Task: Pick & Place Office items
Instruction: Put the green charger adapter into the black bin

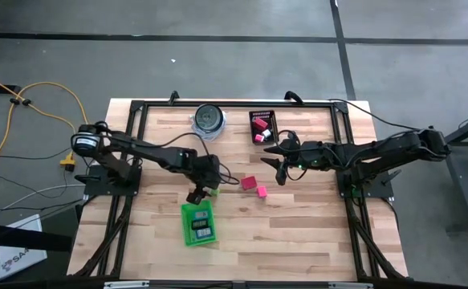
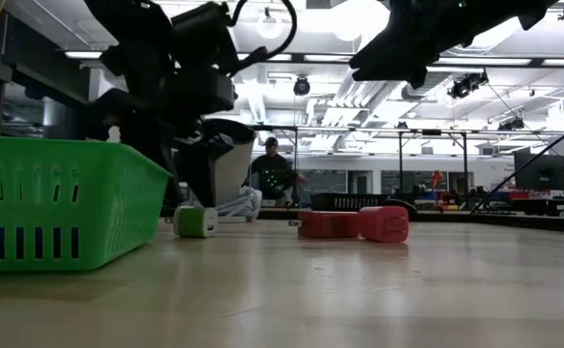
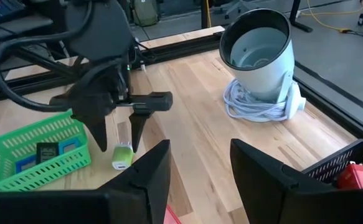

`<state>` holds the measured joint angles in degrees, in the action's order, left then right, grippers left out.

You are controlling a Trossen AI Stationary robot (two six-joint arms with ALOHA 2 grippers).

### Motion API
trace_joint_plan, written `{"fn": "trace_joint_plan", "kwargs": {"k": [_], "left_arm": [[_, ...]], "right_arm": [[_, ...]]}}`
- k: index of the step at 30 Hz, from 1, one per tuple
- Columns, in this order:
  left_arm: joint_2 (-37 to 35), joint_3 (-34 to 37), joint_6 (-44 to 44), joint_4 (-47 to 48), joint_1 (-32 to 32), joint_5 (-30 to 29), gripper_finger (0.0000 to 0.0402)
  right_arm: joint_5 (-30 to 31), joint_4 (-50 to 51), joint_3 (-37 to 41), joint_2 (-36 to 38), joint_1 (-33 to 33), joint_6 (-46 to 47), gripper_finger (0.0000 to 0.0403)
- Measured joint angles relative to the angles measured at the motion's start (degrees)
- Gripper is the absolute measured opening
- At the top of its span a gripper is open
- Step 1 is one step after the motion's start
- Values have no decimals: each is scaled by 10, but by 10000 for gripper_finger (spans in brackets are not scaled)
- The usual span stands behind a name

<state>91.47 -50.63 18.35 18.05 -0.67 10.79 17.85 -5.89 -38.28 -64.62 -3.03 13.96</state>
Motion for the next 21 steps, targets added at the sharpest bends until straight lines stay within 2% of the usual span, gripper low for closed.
{"fn": "trace_joint_plan", "kwargs": {"k": [12, 21], "left_arm": [[13, 0, 0, -18, 0, -6, 250], [23, 0, -63, -11, -1, -29, 250]], "right_arm": [[0, 7, 0, 0, 0, 15, 152], [0, 11, 0, 0, 0, 15, 152]]}}
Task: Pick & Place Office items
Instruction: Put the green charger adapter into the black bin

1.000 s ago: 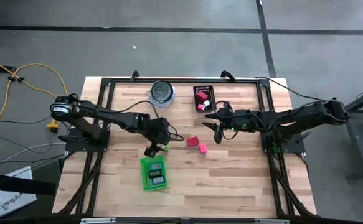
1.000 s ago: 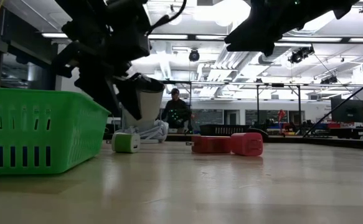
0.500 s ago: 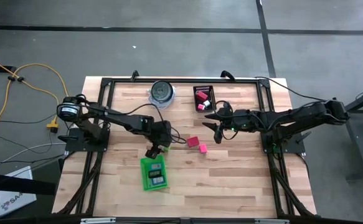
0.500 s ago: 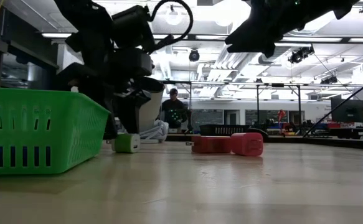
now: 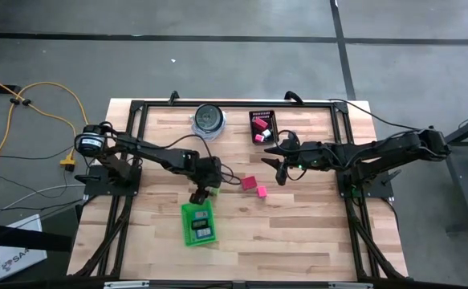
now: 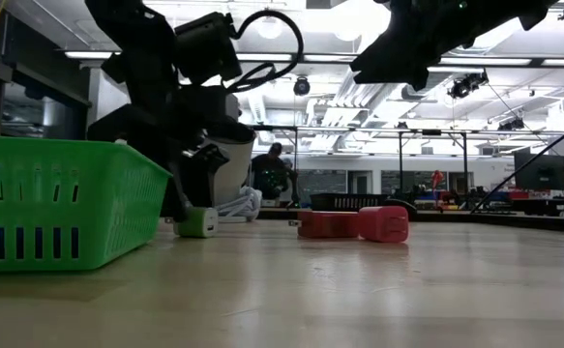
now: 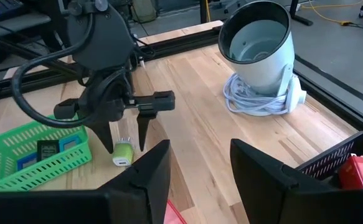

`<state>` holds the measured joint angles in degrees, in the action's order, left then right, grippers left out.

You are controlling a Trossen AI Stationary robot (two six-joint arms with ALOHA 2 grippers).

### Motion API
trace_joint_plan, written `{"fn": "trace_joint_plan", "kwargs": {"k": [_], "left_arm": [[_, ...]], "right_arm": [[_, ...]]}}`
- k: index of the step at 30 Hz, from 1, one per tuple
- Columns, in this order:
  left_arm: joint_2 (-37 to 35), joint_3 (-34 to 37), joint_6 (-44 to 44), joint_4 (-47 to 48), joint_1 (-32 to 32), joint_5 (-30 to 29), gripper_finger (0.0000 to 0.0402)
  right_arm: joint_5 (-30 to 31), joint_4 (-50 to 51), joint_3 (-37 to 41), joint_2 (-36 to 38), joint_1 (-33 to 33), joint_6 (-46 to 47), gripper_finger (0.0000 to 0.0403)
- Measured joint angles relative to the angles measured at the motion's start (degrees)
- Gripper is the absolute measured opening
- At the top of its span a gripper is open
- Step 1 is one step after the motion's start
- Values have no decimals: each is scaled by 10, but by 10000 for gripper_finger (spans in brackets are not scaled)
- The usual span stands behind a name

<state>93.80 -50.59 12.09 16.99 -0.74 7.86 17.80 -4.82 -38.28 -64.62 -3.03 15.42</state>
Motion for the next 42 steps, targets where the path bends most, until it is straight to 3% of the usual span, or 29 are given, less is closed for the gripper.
{"fn": "trace_joint_plan", "kwargs": {"k": [9, 20, 36, 42], "left_arm": [[0, 0, -35, 17, -4, -10, 248], [0, 0, -35, 19, -11, -12, 193], [0, 0, -35, 18, -11, -21, 180], [0, 0, -35, 18, -11, -20, 148]], "right_arm": [[0, 0, 0, 0, 0, 0, 152], [0, 0, 0, 0, 0, 0, 152], [0, 0, 0, 0, 0, 0, 152], [0, 0, 0, 0, 0, 0, 152]]}}
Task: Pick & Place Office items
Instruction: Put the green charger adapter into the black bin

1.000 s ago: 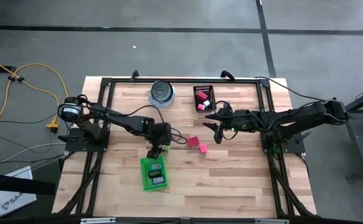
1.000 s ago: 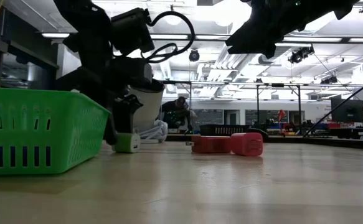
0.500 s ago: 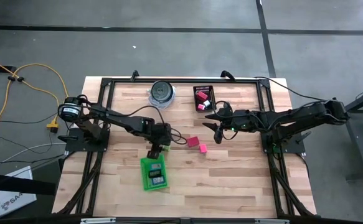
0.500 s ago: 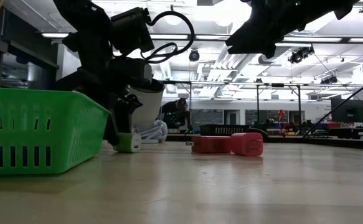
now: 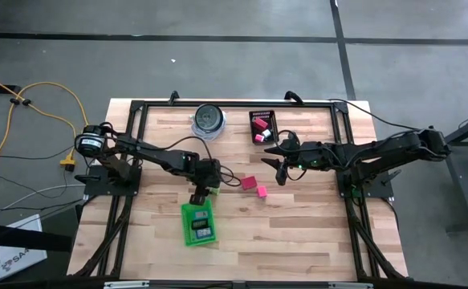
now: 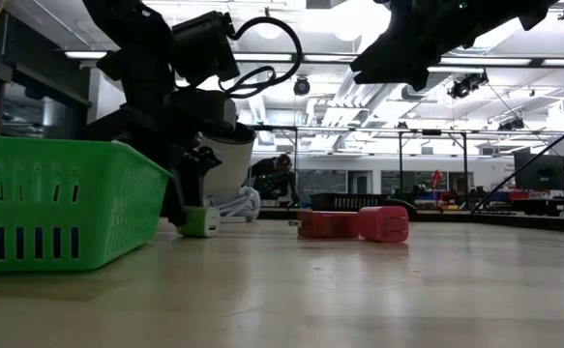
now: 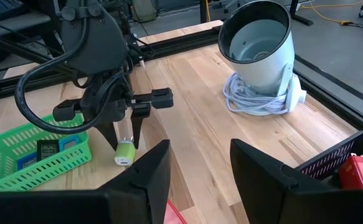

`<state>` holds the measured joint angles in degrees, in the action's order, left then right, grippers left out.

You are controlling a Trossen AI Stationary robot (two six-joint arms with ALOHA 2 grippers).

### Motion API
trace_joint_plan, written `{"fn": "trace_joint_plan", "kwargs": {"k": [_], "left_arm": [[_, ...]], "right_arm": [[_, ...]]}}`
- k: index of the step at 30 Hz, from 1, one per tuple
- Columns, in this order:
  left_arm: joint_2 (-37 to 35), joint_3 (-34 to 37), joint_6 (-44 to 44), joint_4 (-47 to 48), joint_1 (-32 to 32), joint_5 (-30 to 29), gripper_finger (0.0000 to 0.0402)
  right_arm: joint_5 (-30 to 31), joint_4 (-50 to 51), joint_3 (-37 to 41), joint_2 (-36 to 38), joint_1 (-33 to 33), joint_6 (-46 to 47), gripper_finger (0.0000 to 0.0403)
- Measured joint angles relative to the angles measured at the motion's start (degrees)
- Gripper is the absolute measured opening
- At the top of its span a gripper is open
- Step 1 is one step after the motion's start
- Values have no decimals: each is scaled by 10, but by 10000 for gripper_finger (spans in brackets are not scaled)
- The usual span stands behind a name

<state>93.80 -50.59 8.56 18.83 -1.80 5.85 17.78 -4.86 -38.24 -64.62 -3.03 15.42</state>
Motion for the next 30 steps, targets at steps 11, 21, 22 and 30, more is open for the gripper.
{"fn": "trace_joint_plan", "kwargs": {"k": [11, 21, 22, 30], "left_arm": [[0, 0, 16, 0, 0, -2, 134], [-32, 0, 51, -38, 6, -52, 133], [-39, 0, 51, -44, 7, -54, 133], [-87, 0, 79, -137, 8, -60, 132]], "right_arm": [[0, 0, 0, 0, 0, 12, 152], [-2, 4, 0, 0, 0, 14, 152], [-2, 4, 0, 0, 0, 14, 152], [-17, 4, 0, 0, 0, 13, 152]]}}
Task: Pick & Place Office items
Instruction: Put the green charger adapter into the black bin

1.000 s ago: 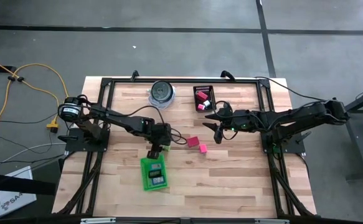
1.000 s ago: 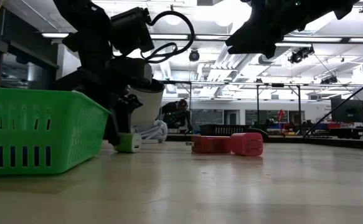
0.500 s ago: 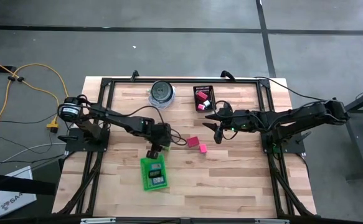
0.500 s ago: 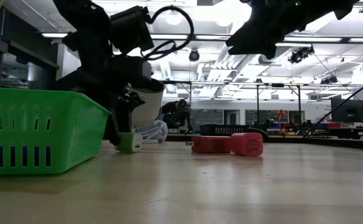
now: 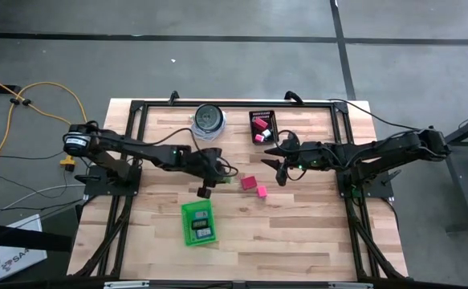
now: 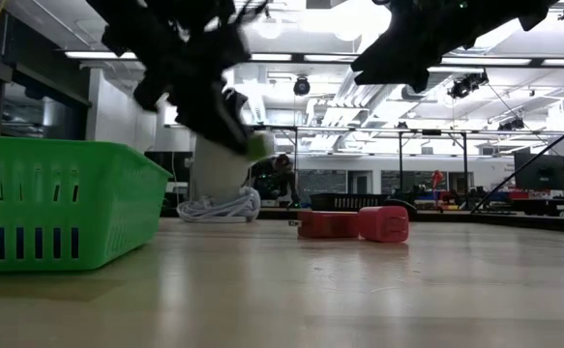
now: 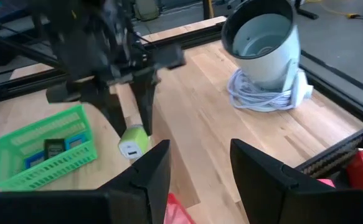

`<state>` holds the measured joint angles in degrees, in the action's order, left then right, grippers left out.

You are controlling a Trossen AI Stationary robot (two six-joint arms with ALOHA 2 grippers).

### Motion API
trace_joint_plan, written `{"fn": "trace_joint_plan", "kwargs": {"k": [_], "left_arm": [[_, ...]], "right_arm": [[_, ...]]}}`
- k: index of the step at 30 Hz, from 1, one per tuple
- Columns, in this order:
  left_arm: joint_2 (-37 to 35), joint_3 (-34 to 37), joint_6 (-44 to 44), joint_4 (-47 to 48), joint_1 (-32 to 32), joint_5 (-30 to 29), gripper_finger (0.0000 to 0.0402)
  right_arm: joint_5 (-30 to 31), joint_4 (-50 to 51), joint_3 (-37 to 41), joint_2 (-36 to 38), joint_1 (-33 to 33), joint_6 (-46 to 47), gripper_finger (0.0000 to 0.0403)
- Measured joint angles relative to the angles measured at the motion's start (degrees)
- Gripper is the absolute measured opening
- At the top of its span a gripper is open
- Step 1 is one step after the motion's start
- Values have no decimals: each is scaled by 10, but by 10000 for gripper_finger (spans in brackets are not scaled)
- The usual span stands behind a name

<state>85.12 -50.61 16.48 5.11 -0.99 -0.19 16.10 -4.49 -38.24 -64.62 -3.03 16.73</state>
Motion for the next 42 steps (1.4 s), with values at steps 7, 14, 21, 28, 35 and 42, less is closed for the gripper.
{"fn": "trace_joint_plan", "kwargs": {"k": [7, 14, 21, 28, 35, 42], "left_arm": [[-15, 0, 21, -124, 0, -4, 132], [-15, 0, 21, -229, 0, -68, 132], [-15, 0, 21, -313, 0, -75, 132], [-15, 0, 19, -345, 0, -67, 132], [-15, 0, 6, -368, -3, -44, 132], [-15, 0, -2, -382, -3, -42, 132]], "right_arm": [[-54, -24, 0, 0, 0, -26, 152], [-92, -60, 0, 0, 0, -92, 152], [-102, -71, 0, 0, 0, -171, 152], [-101, -103, 0, 0, 0, -210, 152], [-101, -121, 0, 0, 0, -233, 152], [-102, -163, 0, -16, 0, -259, 152]]}}
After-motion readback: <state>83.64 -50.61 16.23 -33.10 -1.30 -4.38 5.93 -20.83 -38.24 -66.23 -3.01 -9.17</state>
